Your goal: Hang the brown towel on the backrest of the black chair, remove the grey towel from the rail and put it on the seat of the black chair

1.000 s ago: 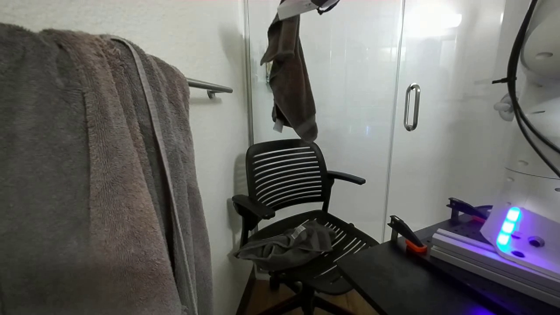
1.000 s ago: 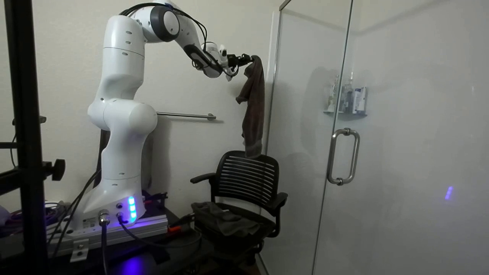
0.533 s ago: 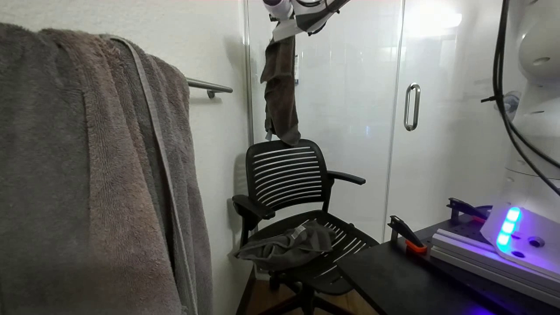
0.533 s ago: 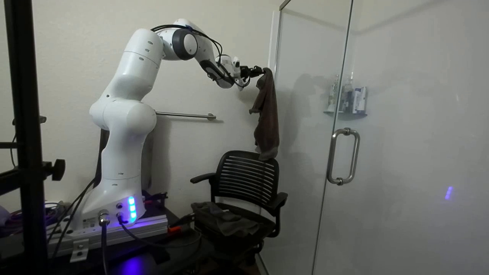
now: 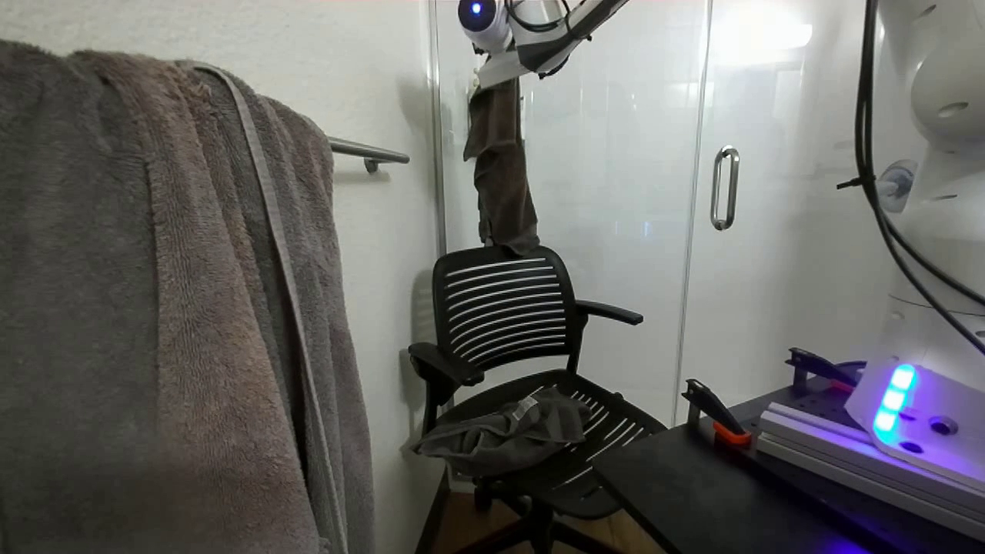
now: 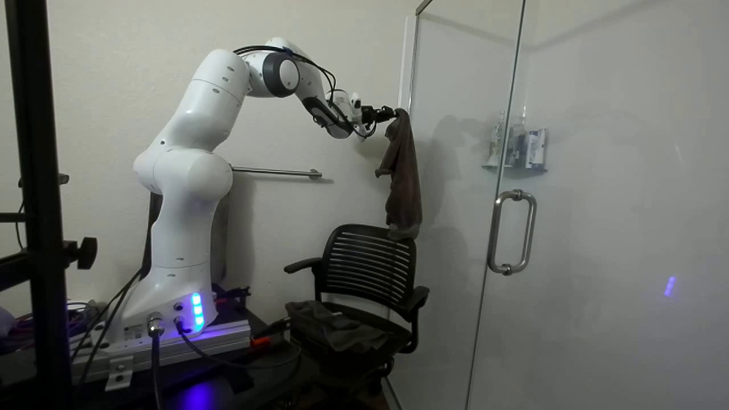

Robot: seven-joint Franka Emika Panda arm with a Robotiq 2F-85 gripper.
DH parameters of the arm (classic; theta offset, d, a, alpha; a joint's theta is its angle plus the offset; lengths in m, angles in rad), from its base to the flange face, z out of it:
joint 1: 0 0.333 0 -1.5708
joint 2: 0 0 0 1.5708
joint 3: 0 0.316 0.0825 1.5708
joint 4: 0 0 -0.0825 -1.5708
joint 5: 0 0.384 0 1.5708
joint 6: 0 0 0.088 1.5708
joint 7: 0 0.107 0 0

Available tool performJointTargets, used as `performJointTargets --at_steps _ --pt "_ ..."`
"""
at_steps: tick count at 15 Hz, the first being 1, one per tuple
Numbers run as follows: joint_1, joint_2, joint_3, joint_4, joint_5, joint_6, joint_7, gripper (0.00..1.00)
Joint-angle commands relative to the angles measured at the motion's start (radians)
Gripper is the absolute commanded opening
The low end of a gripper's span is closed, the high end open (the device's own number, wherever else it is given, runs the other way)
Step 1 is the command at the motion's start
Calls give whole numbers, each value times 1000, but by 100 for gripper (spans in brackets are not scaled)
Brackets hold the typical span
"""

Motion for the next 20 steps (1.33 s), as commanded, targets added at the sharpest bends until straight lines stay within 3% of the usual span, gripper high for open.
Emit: performJointTargets --at_steps 1,6,12,16,20 --pt "7 117 -8 138 -103 14 41 1" --pt "52 251 6 327 -187 50 31 1" --pt "105 301 15 478 -242 106 75 1" --pt "96 277 11 469 -234 136 149 1" --pt "47 210 14 318 -199 141 293 1"
